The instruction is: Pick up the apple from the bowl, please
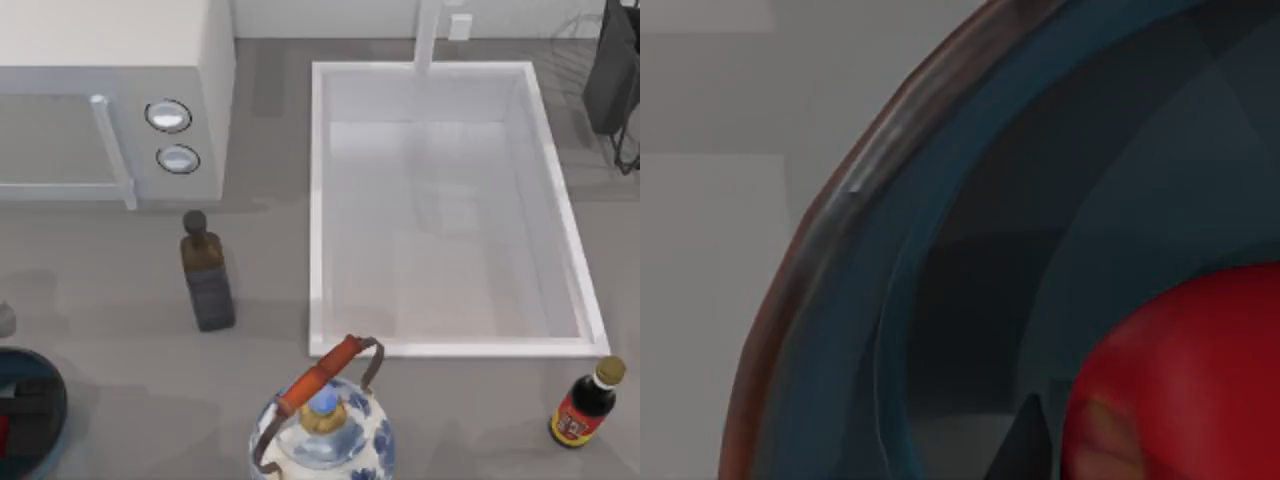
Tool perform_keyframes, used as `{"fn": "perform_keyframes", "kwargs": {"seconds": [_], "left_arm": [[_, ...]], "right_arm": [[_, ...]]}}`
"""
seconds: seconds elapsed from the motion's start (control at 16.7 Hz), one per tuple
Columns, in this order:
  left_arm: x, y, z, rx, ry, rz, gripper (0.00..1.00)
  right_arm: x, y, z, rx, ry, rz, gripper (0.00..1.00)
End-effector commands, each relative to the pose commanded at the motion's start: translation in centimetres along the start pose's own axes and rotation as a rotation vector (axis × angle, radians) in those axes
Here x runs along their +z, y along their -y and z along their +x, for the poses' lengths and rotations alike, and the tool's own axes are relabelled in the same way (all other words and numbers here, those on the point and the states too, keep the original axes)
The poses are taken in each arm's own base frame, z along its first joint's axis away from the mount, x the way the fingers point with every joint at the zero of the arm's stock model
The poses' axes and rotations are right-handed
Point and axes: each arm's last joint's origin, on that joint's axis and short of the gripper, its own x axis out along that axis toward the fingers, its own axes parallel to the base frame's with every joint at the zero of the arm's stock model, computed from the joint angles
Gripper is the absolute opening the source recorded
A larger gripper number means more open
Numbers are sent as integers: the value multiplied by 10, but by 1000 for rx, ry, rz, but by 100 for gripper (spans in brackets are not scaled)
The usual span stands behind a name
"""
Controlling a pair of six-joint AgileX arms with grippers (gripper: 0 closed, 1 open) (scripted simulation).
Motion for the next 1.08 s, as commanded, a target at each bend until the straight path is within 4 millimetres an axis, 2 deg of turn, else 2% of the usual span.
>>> {"fn": "perform_keyframes", "kwargs": {"seconds": [0.78, 1.08], "left_arm": [[0, 0, 0, 0, 0, 0, 2], [0, 0, 0, 0, 0, 0, 0]], "right_arm": [[0, 0, 0, 0, 0, 0, 100], [0, 0, 0, 0, 0, 0, 100]]}}
